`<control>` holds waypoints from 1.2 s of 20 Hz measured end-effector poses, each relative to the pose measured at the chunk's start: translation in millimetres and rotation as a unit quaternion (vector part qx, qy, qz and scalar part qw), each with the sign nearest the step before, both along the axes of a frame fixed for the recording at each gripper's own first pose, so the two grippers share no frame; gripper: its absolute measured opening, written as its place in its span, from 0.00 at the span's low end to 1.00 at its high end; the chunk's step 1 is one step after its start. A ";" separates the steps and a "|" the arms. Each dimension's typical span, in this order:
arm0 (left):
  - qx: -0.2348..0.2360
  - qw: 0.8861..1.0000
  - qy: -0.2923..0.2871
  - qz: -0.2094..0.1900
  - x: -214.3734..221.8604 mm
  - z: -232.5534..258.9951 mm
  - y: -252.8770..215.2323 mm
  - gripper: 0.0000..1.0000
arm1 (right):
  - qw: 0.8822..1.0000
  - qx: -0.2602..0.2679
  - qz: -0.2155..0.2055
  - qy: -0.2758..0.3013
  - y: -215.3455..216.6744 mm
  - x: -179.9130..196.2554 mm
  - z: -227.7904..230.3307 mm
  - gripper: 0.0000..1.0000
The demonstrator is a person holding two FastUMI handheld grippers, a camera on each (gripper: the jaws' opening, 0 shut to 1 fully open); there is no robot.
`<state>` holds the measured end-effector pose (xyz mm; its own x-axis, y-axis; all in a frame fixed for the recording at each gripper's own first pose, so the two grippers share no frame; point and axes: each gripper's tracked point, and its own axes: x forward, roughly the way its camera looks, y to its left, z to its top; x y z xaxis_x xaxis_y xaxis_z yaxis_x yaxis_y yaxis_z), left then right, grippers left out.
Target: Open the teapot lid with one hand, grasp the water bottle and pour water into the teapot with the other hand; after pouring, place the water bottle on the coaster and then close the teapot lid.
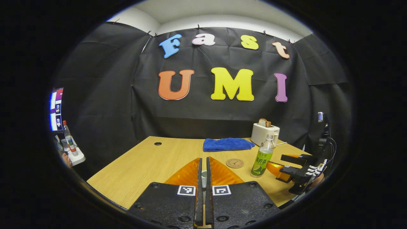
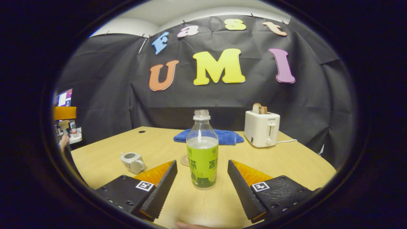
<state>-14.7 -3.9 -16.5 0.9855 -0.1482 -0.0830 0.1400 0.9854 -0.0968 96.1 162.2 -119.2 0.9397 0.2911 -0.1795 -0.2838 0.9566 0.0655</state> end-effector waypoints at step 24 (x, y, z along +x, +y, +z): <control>-0.005 1.000 -0.008 -0.005 -7.8 9.4 41.8 0.05 | 0.971 -0.235 -0.043 0.005 43.8 32.7 11.1 0.71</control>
<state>-22.4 37.9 -7.1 0.9851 -0.1586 -0.0659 0.1513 0.9830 -0.1042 128.7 206.0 -108.0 0.9542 0.0950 -0.2836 -0.2033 0.9014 -0.3824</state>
